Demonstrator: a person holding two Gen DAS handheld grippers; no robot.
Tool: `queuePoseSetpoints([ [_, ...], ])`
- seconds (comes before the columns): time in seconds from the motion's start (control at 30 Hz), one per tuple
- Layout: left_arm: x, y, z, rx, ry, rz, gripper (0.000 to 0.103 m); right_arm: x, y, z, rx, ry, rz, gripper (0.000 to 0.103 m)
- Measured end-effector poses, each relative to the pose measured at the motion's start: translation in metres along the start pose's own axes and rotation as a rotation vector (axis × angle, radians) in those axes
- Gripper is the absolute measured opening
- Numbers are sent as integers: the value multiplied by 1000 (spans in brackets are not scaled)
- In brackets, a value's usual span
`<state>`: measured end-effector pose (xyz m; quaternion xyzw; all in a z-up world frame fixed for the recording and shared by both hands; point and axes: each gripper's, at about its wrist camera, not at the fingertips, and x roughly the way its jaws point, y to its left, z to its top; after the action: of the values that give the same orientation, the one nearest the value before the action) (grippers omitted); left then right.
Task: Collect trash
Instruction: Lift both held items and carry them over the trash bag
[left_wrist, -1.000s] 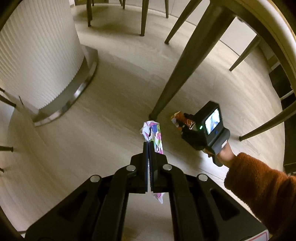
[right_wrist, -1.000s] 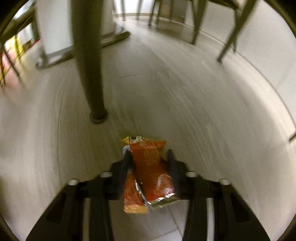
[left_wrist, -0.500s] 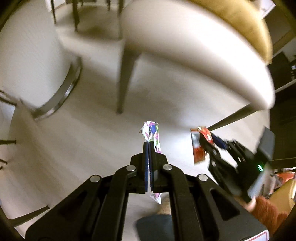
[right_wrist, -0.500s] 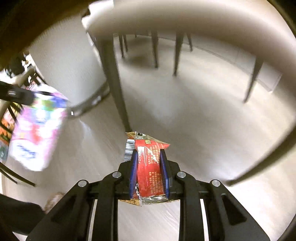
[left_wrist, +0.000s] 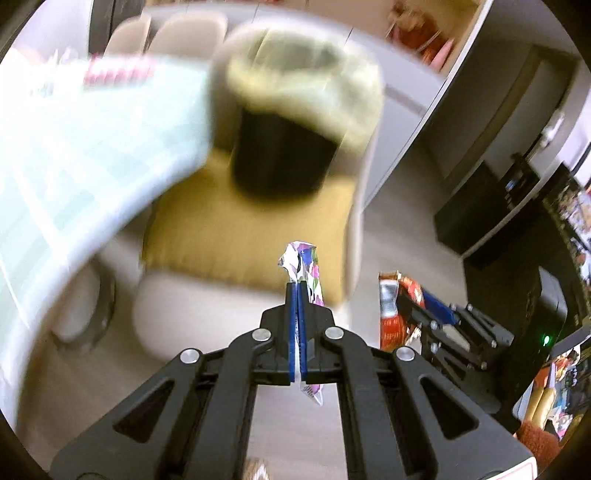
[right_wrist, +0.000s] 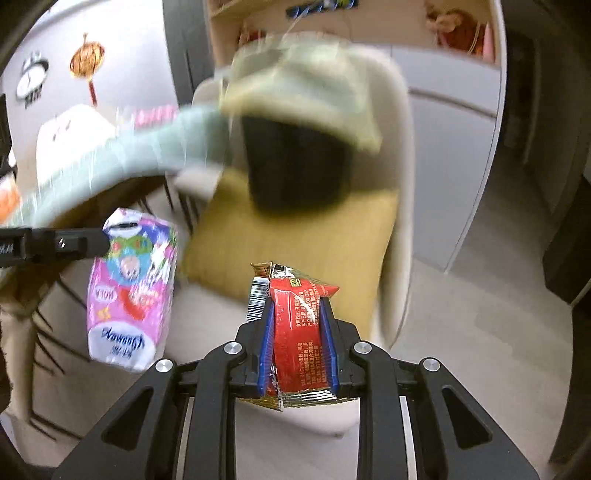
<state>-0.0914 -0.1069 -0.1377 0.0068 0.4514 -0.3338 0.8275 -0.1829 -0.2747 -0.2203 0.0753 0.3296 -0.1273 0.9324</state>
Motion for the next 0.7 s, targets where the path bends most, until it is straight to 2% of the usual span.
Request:
queuePoseSetpoints([
  [0.1, -27, -11, 63, 50, -77, -32, 1, -23, -5, 49, -20, -58, -8, 23],
  [0.2, -41, -18, 120, 96, -142, -53, 1, -30, -2, 100, -31, -101, -25, 23],
  [0.3, -40, -14, 182, 113, -191, -109, 1, -30, -6, 145, -28, -123, -58, 23],
  [0.4, -19, -7, 236, 129, -217, -149, 1, -29, 1, 178, -8, -141, -95, 23],
  [0.43, -6, -2, 257, 113, -203, -176, 1, -29, -1, 186, 8, -138, -100, 23],
  [0.53, 33, 11, 295, 90, -160, -202, 1, -17, -4, 216, 30, -129, -131, 23],
  [0.6, 70, 11, 319, 121, -106, -185, 1, -10, -3, 228, 30, -136, -142, 23],
  [0.7, 113, 14, 330, 127, -26, -147, 1, -2, -7, 240, 32, -128, -155, 23],
])
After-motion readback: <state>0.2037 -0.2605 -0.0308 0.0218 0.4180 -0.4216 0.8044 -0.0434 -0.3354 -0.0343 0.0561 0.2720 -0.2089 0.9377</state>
